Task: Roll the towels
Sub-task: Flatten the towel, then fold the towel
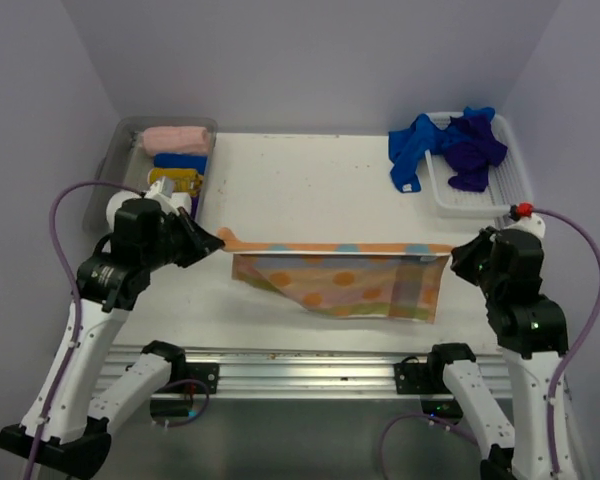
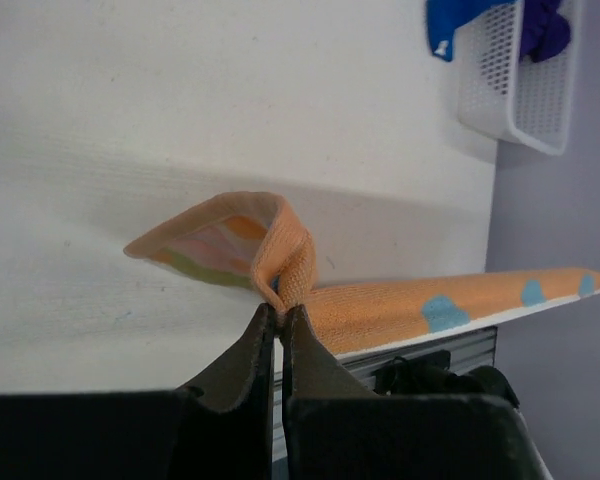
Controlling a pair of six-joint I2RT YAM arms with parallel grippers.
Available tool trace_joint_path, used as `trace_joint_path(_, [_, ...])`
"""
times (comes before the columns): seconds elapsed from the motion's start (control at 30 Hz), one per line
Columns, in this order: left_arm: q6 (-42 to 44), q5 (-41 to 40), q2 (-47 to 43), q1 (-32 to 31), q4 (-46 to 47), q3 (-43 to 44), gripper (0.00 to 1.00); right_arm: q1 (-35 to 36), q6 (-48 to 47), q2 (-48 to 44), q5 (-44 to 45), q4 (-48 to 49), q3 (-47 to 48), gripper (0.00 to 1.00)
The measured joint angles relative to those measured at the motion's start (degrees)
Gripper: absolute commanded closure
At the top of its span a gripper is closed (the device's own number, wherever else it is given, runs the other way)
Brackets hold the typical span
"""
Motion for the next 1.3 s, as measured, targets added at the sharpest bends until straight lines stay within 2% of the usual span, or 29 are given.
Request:
trace_joint_path(0.13, [-2.5, -2.4, 8.6, 0.1, 2.4, -6.3, 1.00, -0.1, 0.1, 9.3, -0.4, 6.6, -9.3, 1.00])
trace_joint_path(0.3, [-3.3, -3.8, 26.3, 0.3, 10.9, -6.5, 0.98, -0.3, -0.5, 28.1, 1.9, 17.1, -10.9, 1.00])
trace_joint_path(0.4, [-2.6, -3.7, 35.7, 0.5, 14.6, -3.4, 0.71, -0.3, -1.2, 37.1, 3.5, 22.2, -10.4, 1.00])
trace_joint_path(0.43, [-2.2, -3.7, 38.6, 0.5, 15.0, -1.9, 0.57, -0.4, -1.5, 39.8, 4.0, 23.6, -9.9, 1.00])
trace_joint_path(0.47, [-1.2, -3.5, 41.9, 0.6, 15.6, 0.3, 0.50, -0.5, -1.7, 41.6, 4.3, 24.5, -9.5, 1.00])
trace_joint_path(0.53, [-0.5, -3.0, 47.1, 0.8, 17.6, 3.6, 0.47, -0.6, -2.1, 45.0, 5.0, 26.1, -8.3, 1.00])
trace_joint_path(0.73, [0.2, -2.2, 50.6, 1.0, 20.4, 4.9, 0.48, -0.7, -2.8, 46.9, 5.5, 29.4, -7.6, 1.00])
trace_joint_path(0.83, [0.5, -2.2, 51.4, 1.0, 21.4, 5.2, 0.53, -0.7, -3.0, 46.9, 5.5, 30.0, -7.6, 1.00])
trace_joint_path(1.0, [0.6, -3.2, 57.8, 1.0, 21.6, 9.9, 0.54, -0.7, -3.0, 46.8, 5.5, 30.7, -7.6, 1.00])
trace_joint_path(1.17, [1.8, -7.4, 65.3, 0.5, 19.3, 18.6, 0.45, -0.7, -3.0, 46.3, 5.4, 30.7, -7.7, 1.00])
trace_joint_path(1.3, [2.8, -8.9, 66.6, -0.3, 18.9, 20.4, 0.36, -0.7, -3.0, 46.2, 5.4, 30.7, -7.7, 1.00])
